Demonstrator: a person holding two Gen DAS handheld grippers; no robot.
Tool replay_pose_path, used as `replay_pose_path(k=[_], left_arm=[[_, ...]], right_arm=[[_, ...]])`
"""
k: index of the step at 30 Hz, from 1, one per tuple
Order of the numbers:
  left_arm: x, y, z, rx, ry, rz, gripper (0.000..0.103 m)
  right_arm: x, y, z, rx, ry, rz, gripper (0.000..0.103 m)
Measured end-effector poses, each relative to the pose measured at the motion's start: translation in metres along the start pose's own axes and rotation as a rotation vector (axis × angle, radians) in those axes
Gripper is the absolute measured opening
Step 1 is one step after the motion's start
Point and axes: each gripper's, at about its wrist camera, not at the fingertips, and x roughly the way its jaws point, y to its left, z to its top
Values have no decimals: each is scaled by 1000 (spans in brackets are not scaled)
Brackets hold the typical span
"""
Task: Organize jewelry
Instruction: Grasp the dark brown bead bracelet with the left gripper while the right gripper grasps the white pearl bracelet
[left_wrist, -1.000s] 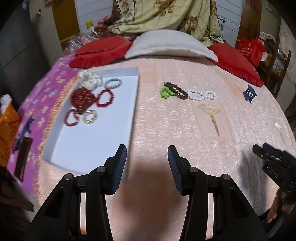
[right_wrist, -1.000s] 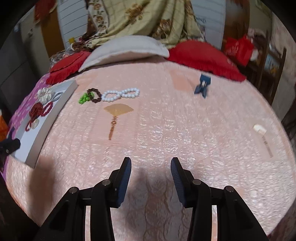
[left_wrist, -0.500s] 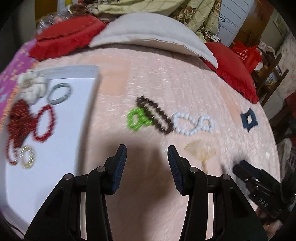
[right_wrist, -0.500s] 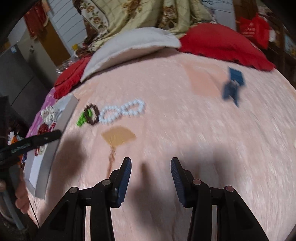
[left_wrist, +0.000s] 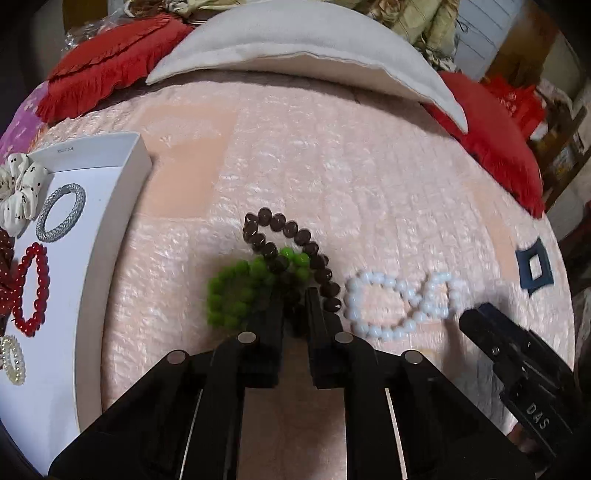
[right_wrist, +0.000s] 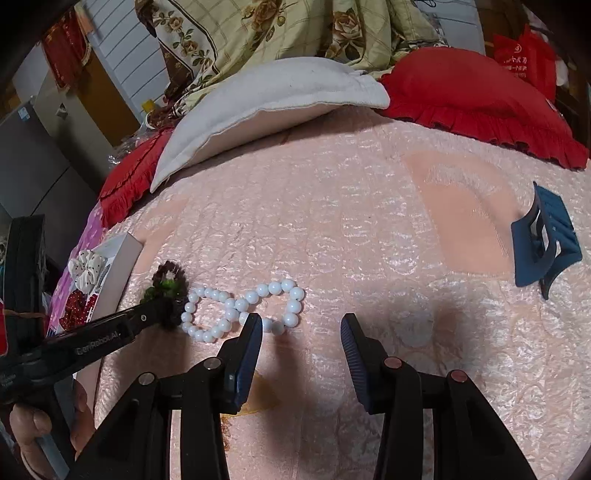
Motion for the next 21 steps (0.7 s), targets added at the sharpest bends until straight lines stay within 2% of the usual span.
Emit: replay_pose_path(k=[6, 11, 21], left_arm=[[-25, 16, -43, -4, 68, -66, 9], [-48, 31, -80, 4, 64, -96, 10], [-49, 28, -88, 36, 2, -72, 10]], right_arm=[[-5, 2, -7, -25, 10, 18, 42], [-5, 11, -9, -49, 23, 63, 42], [20, 43, -1, -58, 63, 85, 42]])
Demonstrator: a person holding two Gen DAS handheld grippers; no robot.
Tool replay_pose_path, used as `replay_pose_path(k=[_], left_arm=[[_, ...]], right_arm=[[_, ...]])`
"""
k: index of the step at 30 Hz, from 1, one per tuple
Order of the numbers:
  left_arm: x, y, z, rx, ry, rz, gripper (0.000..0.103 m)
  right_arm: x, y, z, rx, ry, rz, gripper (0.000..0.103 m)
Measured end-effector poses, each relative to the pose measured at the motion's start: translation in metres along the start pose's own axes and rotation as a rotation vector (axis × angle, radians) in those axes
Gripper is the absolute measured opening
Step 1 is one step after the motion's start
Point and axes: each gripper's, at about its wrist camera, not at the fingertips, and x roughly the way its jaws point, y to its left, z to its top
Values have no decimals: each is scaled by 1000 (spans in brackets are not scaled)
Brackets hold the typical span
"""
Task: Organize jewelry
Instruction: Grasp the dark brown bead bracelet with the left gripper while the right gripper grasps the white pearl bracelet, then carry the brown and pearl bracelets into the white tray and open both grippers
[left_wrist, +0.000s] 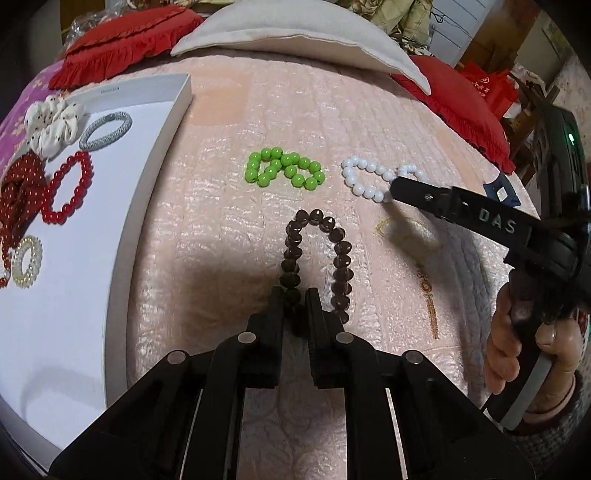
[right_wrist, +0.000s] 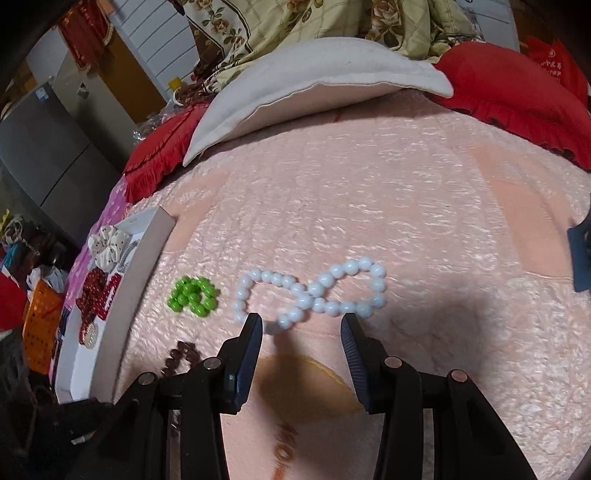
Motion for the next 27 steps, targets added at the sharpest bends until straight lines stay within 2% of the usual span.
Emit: replay_pose_path(k=[2, 7, 8, 9, 10, 11, 13, 15, 18, 27], left_arm=[[2, -1, 2, -4, -12, -1, 10], [6, -3, 7, -29, -28, 9, 11], [7, -5, 7, -29, -28, 14, 11], [7, -6, 8, -23, -27, 20, 11], [7, -8, 8, -8, -24, 26, 10], [7, -9, 8, -1, -20, 21, 10], [3, -11, 5, 6, -16, -7, 10], [-5, -12, 2, 14, -31, -4, 10], [-23, -13, -2, 17, -52, -18, 10], [-104, -18, -13, 48, -170, -53, 10]], right_arm=[[4, 5, 2, -9, -1, -19, 42], [17, 26, 10, -83, -11, -130, 42], [18, 28, 11, -95, -17, -141, 35], [20, 28, 12, -92, -17, -133, 19], [21, 27, 12, -86, -5, -129, 11], [20, 26, 12, -85, -5, -140, 9], [15, 20, 9, -49, 3, -96, 9], [6, 14, 4, -12, -2, -54, 9], [-13, 10, -5, 13, -22, -27, 9], [-78, 23, -23, 40, -97, 46, 9]])
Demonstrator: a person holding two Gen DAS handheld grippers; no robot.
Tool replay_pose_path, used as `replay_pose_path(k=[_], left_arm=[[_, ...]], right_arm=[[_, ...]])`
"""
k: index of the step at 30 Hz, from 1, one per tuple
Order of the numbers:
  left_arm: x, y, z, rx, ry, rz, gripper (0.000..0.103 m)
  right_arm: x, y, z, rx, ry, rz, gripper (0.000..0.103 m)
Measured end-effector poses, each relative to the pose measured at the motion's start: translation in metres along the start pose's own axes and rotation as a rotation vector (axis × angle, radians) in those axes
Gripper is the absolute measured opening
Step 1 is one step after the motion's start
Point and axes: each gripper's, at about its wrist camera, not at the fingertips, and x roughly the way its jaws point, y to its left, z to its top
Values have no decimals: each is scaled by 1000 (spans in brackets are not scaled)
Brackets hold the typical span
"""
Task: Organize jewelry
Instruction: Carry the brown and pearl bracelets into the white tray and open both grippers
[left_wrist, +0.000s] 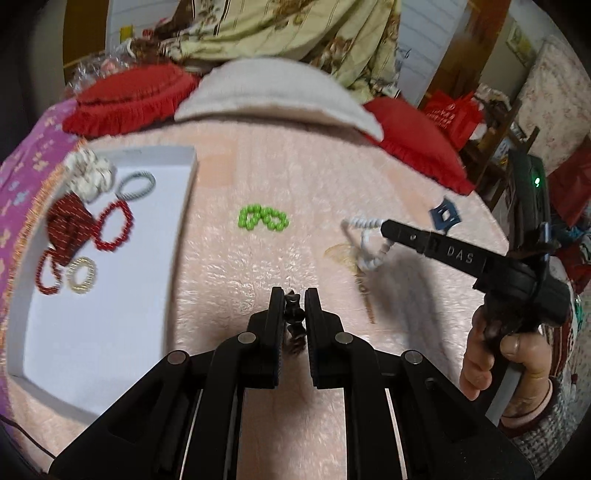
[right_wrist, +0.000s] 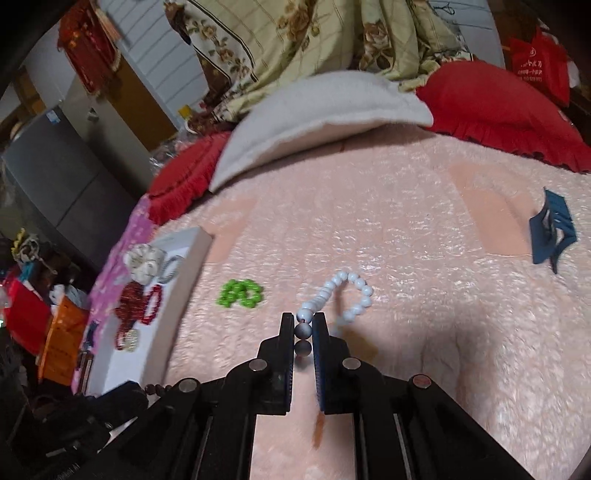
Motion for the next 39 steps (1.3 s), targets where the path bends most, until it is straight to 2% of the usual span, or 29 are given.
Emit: replay_pose_path(k=[7, 17, 27, 36, 39], left_arm=[[-53, 13, -6, -6, -69, 13, 10], [-81, 67, -18, -119, -99, 60, 10], [-70, 135, -33, -254, -84, 114, 10], [-56, 196, -50, -340, -54, 236, 10], [-51, 217, -56, -386, -40, 253, 9]], right_arm=[[-38, 30, -9, -37, -41, 27, 9], [-57, 87, -23, -141, -39, 68, 9], [-42, 163, -30, -289, 0, 97, 9], [-7, 241, -38, -419, 56, 141, 9], [11, 270, -42, -457, 79, 162, 9]])
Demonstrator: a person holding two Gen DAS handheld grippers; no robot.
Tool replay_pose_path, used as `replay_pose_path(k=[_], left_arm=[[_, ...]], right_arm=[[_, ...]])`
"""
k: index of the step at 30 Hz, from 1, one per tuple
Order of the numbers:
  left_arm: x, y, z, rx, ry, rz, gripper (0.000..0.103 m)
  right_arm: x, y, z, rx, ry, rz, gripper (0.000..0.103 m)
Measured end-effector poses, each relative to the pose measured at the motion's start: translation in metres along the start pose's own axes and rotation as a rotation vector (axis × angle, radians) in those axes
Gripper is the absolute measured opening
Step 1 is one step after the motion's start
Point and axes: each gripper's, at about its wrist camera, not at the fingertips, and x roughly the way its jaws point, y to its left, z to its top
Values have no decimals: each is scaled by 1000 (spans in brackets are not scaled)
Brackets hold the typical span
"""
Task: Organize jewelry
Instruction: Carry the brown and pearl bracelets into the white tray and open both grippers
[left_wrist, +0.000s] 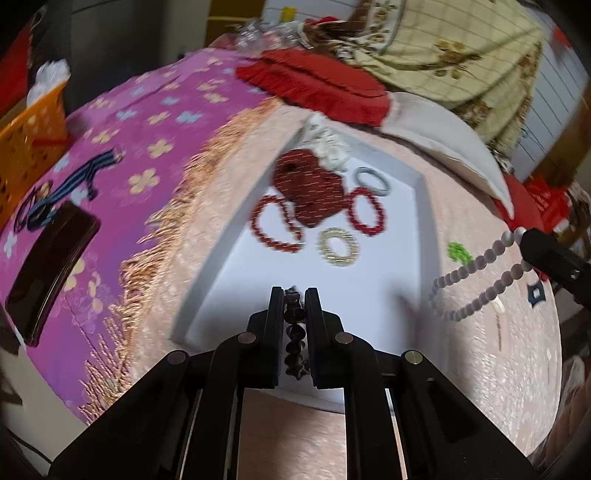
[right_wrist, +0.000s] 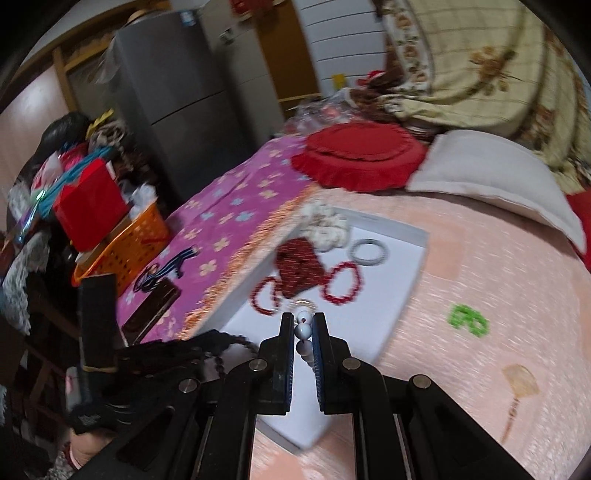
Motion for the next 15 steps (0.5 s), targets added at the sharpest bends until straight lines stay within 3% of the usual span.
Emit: replay_pose_path(k=[6, 10, 15], left_arm=[[15, 25, 3, -35, 9, 61, 10], [25, 34, 1, -40, 26, 116, 10], [28, 34, 1, -29, 13, 119, 10]], right_arm=[[33, 29, 8, -20, 25, 61, 9], [70, 20, -10, -26, 100, -7, 9], [98, -8, -33, 13, 176, -61, 9]])
